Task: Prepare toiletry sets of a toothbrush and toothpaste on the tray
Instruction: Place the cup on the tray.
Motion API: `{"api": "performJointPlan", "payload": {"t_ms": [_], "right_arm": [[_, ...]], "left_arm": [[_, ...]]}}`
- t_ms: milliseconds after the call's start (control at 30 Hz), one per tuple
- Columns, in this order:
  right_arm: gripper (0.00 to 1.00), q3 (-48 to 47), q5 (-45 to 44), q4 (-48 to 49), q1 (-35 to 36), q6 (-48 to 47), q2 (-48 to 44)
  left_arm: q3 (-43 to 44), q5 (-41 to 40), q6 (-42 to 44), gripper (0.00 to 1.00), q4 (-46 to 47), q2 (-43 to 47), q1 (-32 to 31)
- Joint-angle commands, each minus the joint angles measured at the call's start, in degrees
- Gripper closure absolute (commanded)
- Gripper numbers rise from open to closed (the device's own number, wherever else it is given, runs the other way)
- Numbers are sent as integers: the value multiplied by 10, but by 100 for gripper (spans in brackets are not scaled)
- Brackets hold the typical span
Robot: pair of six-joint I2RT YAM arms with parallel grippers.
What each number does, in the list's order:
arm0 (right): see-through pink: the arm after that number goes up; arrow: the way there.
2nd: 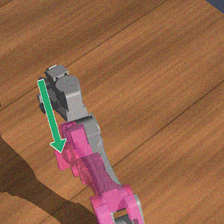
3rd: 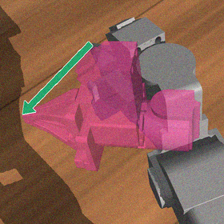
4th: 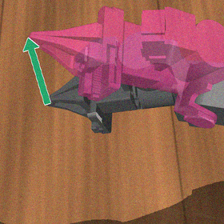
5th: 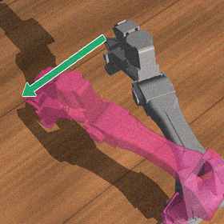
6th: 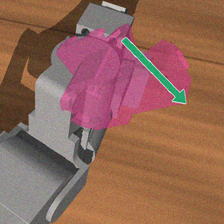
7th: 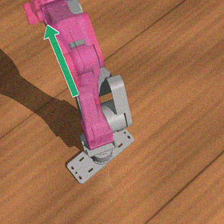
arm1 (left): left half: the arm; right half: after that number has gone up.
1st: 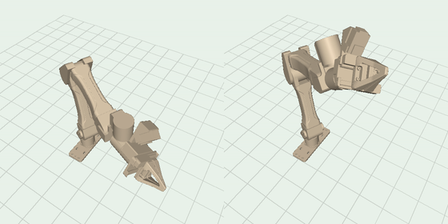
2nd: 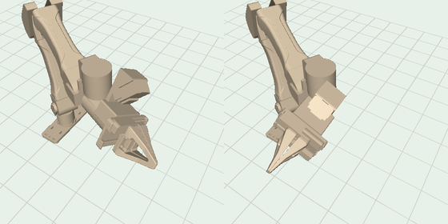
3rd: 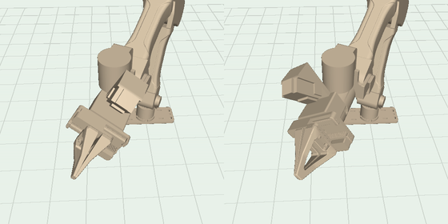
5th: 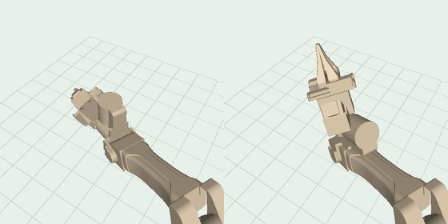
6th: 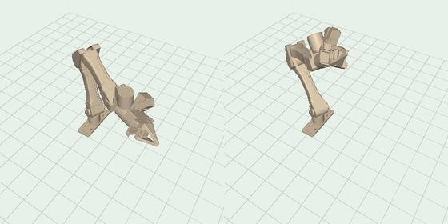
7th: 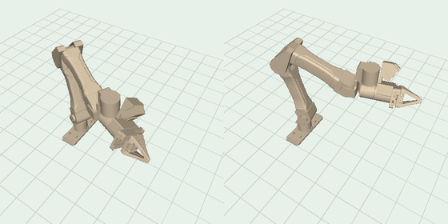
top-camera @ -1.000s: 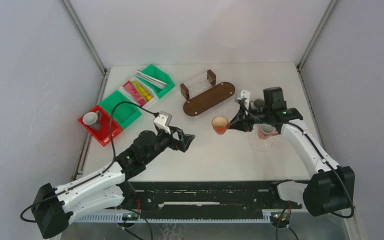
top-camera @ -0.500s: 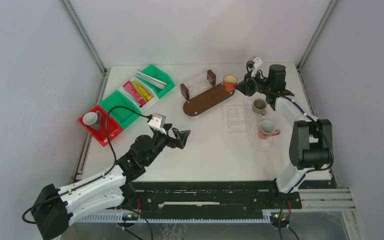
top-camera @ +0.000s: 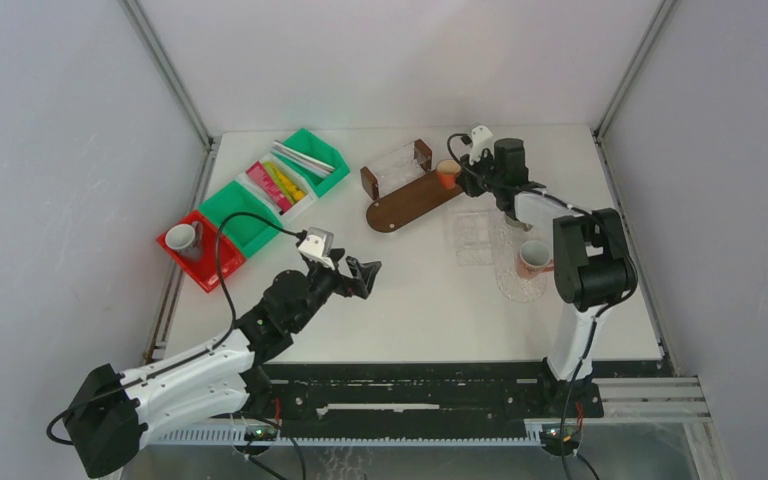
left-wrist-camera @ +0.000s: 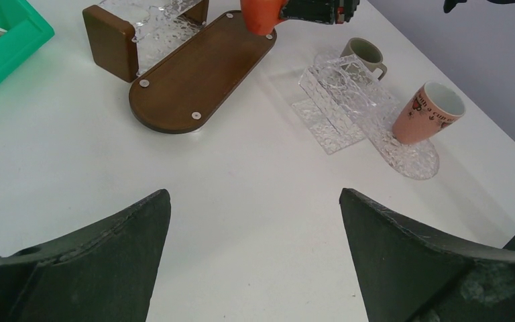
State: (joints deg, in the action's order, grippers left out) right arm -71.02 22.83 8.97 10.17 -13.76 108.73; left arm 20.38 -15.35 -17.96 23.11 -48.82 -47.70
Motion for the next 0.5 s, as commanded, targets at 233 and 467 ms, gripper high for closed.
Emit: {"api": "performJointPlan", "payload": {"t_ms": [233, 467], "right_arm": [[100, -79, -110, 41, 18, 12, 53], [99, -84, -105, 23, 17, 4, 69]], "left_arm": [[10, -14, 5, 0, 22, 7, 3], [9, -14, 5, 0, 22, 8, 3]]}}
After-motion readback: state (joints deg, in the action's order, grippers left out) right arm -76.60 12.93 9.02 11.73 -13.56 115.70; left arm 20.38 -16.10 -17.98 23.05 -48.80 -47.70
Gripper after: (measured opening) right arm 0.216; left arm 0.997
